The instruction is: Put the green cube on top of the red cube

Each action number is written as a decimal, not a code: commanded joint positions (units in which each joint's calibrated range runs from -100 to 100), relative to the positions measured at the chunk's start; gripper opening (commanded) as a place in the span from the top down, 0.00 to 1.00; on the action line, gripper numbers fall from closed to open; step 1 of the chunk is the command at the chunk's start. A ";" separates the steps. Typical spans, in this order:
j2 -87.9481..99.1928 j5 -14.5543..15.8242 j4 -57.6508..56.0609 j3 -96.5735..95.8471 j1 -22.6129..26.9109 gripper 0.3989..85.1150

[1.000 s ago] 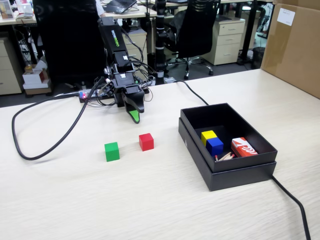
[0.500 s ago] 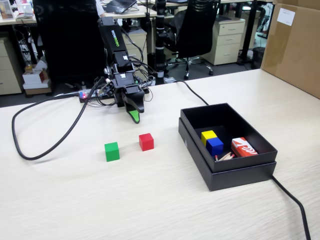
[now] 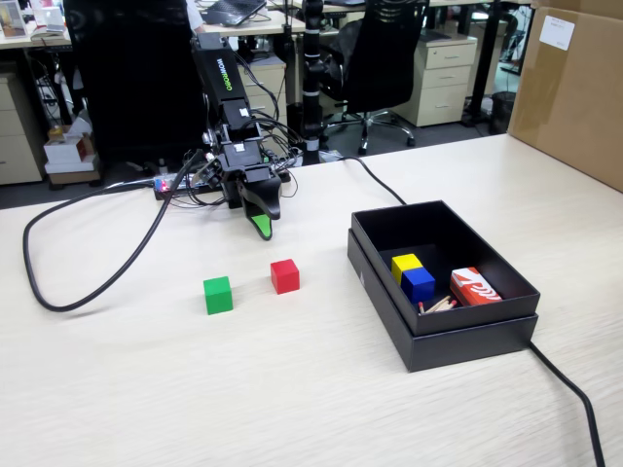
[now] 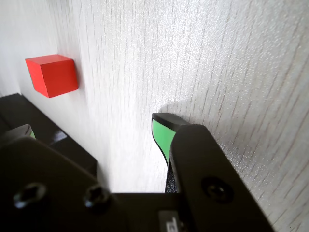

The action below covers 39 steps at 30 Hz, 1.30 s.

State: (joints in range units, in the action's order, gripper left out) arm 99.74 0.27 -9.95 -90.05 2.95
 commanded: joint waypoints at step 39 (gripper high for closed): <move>-63.54 -7.18 -41.24 77.99 -13.53 0.44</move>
State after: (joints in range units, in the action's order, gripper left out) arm 39.29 -6.57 -50.83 -17.30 -10.23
